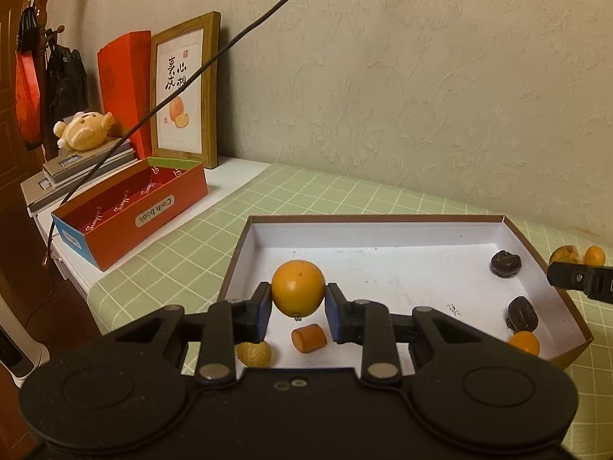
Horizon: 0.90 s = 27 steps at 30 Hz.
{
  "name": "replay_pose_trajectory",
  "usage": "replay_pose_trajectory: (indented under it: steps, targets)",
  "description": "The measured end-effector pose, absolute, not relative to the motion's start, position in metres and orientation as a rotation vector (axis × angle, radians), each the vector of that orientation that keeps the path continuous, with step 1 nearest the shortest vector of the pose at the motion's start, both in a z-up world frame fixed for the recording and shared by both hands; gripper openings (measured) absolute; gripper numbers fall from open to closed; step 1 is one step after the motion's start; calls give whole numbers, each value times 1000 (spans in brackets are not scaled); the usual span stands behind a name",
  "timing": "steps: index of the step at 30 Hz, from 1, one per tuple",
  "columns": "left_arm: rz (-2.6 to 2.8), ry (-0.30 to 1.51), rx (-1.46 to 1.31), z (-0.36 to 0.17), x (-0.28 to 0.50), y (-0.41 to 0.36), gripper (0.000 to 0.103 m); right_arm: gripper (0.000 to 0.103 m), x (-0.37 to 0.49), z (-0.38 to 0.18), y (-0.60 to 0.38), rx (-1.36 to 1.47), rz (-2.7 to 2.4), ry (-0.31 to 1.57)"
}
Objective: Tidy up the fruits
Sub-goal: 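Carry the mandarin in the left tool and brown chunk in the right tool over the box, then open both tools to drop the mandarin and brown chunk into the box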
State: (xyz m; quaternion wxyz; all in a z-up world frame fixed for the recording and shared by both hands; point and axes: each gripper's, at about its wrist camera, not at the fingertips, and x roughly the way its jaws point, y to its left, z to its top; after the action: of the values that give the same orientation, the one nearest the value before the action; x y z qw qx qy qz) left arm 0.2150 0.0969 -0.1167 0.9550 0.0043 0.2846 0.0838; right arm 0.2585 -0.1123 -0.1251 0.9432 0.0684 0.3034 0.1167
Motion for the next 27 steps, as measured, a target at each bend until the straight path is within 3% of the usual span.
replay_pose_trajectory:
  steps: [20, 22, 23, 24, 25, 26, 27]
  targets:
    - [178, 610, 8, -130, 242, 102, 21, 23, 284, -135, -108, 148, 221, 629]
    - [188, 622, 12, -131, 246, 101, 27, 24, 285, -134, -107, 134, 195, 609]
    - [195, 628, 11, -132, 247, 102, 39, 24, 286, -133, -106, 121, 180, 601]
    - [200, 628, 7, -132, 248, 102, 47, 35, 287, -133, -105, 111, 173, 608]
    - [215, 622, 7, -131, 248, 101, 63, 52, 288, -132, -106, 113, 172, 614]
    - [230, 610, 13, -129, 247, 100, 75, 91, 286, -131, -108, 130, 178, 601]
    - [230, 596, 19, -127, 246, 98, 78, 103, 281, -129, -110, 143, 172, 567]
